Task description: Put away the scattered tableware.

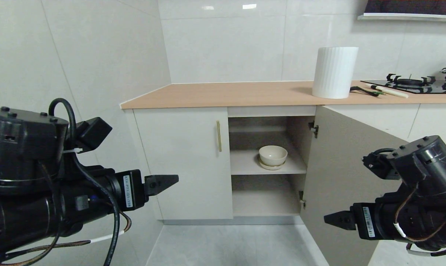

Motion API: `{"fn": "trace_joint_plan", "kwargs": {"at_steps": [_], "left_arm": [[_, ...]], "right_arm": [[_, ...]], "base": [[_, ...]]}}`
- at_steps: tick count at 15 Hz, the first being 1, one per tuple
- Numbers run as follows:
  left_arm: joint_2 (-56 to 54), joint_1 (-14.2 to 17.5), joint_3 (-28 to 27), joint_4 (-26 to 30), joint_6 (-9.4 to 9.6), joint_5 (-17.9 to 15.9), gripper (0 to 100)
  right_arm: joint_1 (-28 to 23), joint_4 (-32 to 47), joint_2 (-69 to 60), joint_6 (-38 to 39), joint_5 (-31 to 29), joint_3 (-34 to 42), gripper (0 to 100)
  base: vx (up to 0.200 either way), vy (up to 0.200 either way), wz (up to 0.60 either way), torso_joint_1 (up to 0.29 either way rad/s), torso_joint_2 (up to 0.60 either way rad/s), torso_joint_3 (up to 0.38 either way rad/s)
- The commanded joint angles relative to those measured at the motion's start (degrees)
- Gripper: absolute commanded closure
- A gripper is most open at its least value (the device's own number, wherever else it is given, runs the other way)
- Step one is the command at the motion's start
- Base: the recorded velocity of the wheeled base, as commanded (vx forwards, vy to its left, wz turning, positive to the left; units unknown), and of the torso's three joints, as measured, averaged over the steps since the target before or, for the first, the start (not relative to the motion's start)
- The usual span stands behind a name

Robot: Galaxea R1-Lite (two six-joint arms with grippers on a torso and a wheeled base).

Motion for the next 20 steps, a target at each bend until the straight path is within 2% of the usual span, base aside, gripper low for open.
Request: {"fn": "trace_joint_plan", "kwargs": {"at_steps": [1, 6, 13, 15, 20], "left_arm": [[0.1, 0.0, 0.0, -0.1, -0.01, 0.0, 0], [0.1, 0.0, 0.2, -0.1, 0.08, 0.0, 0], [0.2, 0.0, 0.3, -0.1, -0.01, -0.1, 0], [0.2, 0.0, 0.3, -0.1, -0.01, -0.1, 0], [0.3, 0.0, 0.3, -0.1, -0.01, -0.1, 0]], "right_arm": [[-0.3, 0.1, 0.5, -0.1, 0.0, 0.0, 0], [-5.0, 0.6, 3.5, -1.2, 0.0, -0.3, 0], [-22.4, 0.5, 5.8, -9.0, 0.0, -2.9, 0], [-28.8, 0.5, 6.0, -12.3, 0.0, -3.9, 0], [-34.7, -0.1, 7.3, -15.0, 0.0, -5.5, 0]], "base": [[0.0, -0.2, 0.0, 0.002, 0.0, 0.002], [0.0, -0.16, 0.0, 0.003, 0.0, 0.002], [0.0, 0.0, 0.0, 0.0, 0.0, 0.0], [0.0, 0.0, 0.0, 0.0, 0.0, 0.0], [0.0, 0.0, 0.0, 0.0, 0.0, 0.0]]}}
